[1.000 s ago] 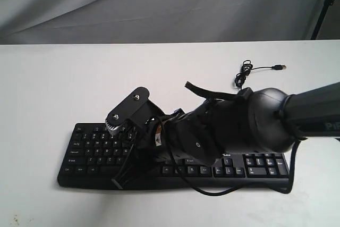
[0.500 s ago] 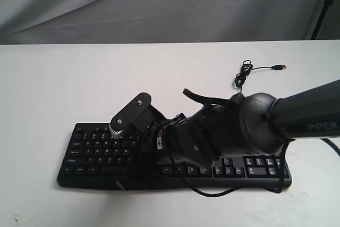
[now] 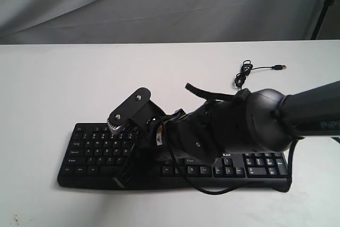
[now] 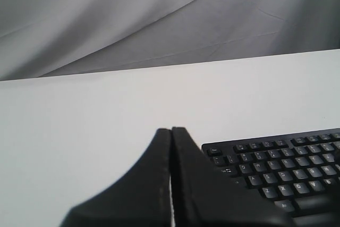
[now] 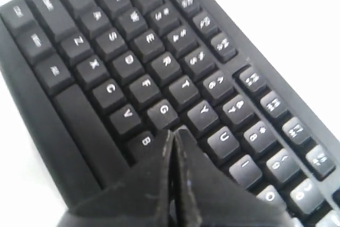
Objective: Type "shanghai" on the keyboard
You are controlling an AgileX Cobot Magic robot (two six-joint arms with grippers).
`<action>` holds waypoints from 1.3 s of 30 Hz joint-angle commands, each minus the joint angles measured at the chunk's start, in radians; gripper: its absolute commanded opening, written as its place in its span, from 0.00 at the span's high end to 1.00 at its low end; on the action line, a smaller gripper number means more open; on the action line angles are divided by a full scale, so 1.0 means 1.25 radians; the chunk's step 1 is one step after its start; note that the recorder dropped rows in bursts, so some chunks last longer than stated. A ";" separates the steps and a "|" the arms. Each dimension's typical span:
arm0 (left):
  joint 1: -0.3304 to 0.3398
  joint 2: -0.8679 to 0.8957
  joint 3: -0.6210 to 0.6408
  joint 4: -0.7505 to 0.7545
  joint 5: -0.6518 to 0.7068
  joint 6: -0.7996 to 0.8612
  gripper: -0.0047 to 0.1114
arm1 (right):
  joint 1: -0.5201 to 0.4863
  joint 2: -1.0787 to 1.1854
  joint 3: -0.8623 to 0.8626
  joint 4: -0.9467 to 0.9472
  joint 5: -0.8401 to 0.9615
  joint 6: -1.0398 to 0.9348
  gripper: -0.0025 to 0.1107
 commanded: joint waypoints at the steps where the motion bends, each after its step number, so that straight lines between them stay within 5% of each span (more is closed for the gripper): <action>1: -0.003 -0.003 0.003 0.001 -0.002 -0.002 0.96 | -0.006 -0.028 -0.015 -0.012 0.021 -0.007 0.98; 39: -0.003 -0.003 0.003 0.001 -0.002 -0.002 0.96 | 0.002 0.099 -0.111 -0.010 0.024 -0.007 0.98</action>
